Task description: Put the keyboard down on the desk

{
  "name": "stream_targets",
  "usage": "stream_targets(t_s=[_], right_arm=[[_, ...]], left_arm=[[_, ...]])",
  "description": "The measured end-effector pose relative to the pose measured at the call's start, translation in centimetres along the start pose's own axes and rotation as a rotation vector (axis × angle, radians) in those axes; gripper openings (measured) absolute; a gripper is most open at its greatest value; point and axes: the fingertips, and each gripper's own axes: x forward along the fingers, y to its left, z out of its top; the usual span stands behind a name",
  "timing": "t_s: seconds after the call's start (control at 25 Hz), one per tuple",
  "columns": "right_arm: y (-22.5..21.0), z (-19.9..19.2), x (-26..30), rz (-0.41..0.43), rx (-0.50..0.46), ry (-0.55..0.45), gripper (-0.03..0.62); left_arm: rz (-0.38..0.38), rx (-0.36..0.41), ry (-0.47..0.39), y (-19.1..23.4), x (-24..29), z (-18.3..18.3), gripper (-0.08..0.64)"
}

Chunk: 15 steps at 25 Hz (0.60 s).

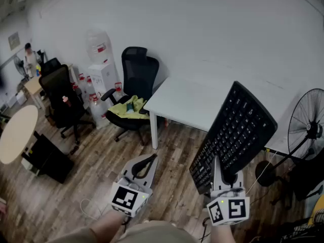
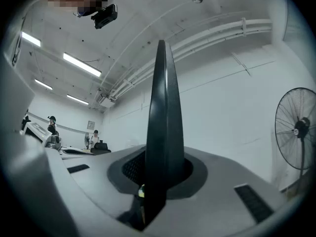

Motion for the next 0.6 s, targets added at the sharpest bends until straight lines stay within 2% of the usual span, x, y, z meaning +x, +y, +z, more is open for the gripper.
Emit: stream_targets(t_s=[0.2, 0.6], right_arm=[[-0.1, -0.3, 0.2, 0.014, 0.022, -0.001, 0.09], [-1.1, -0.9, 0.3, 0.037, -0.001, 0.02, 0.091]], left_arm=[[-0.007, 0.001, 0.01, -0.1, 0.4, -0.4, 0.021], [-0.009, 0.012, 0.023, -1.2, 1.6, -0.2, 0.021]])
